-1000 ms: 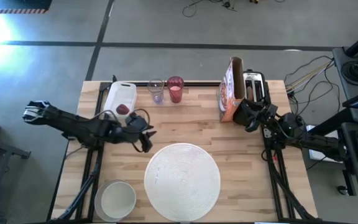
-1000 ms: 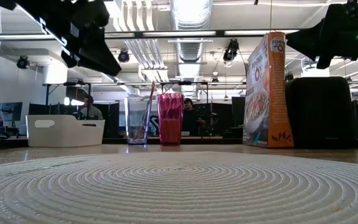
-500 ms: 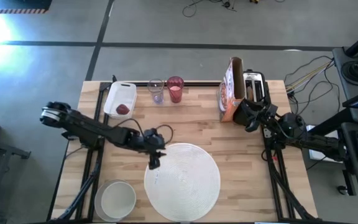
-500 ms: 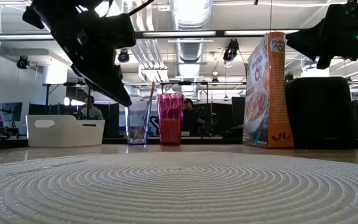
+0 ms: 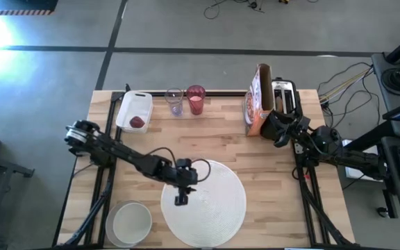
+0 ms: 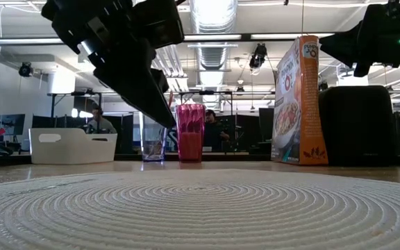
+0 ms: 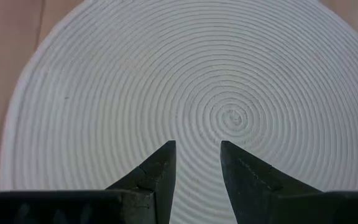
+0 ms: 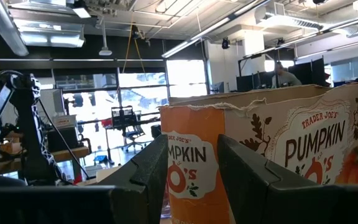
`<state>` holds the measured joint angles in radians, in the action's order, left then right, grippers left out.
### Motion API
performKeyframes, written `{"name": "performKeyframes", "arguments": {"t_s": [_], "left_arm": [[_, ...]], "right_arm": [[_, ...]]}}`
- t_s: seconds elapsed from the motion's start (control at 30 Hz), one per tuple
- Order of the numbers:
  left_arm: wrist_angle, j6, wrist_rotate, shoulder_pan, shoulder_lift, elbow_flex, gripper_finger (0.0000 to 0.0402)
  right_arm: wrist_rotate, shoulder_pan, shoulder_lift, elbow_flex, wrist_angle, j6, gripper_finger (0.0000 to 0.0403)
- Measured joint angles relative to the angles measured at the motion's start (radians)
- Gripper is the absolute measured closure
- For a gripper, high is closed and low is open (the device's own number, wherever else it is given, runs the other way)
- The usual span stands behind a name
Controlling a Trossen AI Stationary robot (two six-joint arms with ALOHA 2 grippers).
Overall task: Arrange a breakfast setting
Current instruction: Move the white table mat to the center of the table
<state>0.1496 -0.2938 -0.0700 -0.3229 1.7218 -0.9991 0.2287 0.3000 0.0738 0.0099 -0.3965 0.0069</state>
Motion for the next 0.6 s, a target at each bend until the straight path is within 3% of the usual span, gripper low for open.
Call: {"name": "performKeyframes", "arguments": {"t_s": [0.6], "left_arm": [[-0.054,-0.002,0.01,-0.061,0.144,-0.056,0.0292]], "right_arm": [[0.0,0.0,0.0,0.0,0.0,0.0,0.0275]]}}
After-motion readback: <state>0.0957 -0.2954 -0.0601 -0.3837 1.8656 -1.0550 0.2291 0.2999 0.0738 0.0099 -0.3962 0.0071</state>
